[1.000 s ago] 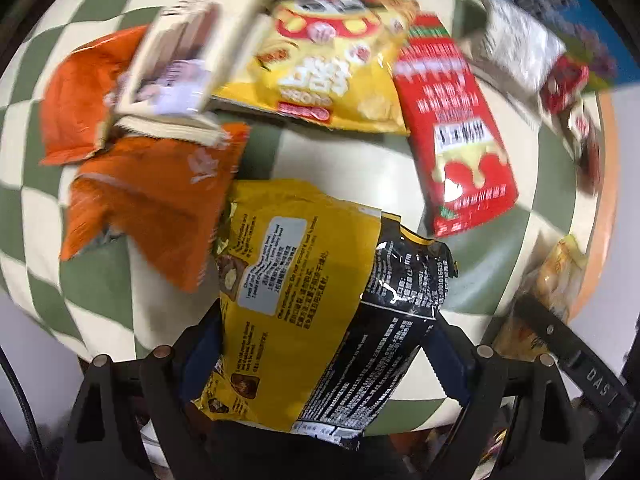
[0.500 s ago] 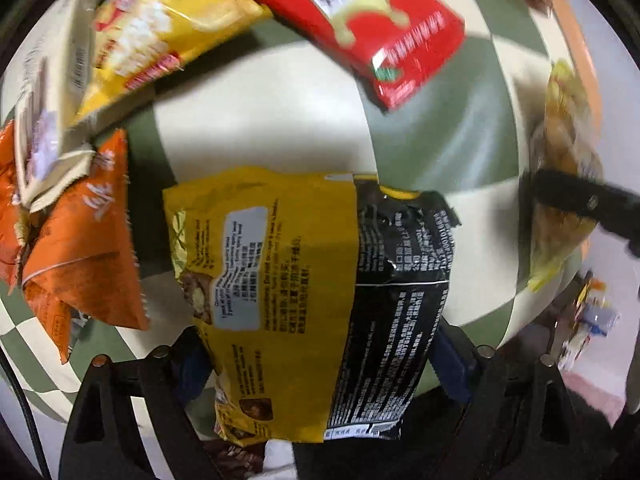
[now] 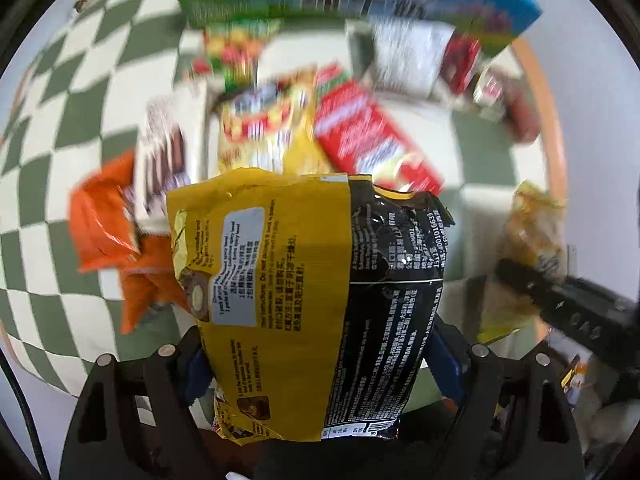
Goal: Organize snacks
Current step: 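Carry both bags into the cardboard box and open both tools to release them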
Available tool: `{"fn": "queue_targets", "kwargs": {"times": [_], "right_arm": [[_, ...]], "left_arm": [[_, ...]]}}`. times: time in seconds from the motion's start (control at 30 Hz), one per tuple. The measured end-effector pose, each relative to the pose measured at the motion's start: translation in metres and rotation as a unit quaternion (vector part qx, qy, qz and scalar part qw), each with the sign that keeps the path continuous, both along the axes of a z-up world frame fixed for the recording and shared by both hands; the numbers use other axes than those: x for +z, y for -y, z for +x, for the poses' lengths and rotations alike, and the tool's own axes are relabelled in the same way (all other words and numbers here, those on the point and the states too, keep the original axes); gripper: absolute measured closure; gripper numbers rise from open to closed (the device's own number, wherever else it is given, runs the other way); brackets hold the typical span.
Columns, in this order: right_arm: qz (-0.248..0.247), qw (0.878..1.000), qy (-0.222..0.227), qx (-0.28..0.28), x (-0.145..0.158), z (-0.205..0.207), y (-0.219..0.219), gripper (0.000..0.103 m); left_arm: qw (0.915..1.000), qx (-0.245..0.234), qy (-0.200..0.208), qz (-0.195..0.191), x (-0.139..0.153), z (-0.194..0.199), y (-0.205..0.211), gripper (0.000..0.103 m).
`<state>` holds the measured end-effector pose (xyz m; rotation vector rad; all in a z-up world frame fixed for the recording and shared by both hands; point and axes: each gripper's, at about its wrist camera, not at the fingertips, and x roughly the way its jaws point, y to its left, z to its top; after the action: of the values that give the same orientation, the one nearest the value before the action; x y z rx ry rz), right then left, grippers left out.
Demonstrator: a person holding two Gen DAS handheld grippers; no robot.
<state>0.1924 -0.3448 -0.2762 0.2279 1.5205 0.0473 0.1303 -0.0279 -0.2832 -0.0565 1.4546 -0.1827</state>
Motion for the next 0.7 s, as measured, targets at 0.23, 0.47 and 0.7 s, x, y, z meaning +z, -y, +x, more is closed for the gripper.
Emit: {"fn": "queue_targets", "kwargs": {"times": [0.23, 0.47, 0.7], "right_arm": [[0.067, 0.996, 0.056, 0.009, 0.077, 0.039, 0.025, 0.064], [0.103, 0.983, 0.148, 0.022, 0.173, 0.139, 0.034, 0.064], [0.081, 0.982, 0.162, 0.052, 0.186, 0.274, 0.021, 0.064]], "left_arm": [[0.9972, 0.028, 0.051, -0.047, 0.086, 0.029, -0.03, 0.016], [0.9911, 0.024, 0.117, -0.059, 0.174, 0.185, 0.029, 0.016], [0.9954, 0.028, 0.081, -0.044, 0.155, 0.313, 0.042, 0.016]]}}
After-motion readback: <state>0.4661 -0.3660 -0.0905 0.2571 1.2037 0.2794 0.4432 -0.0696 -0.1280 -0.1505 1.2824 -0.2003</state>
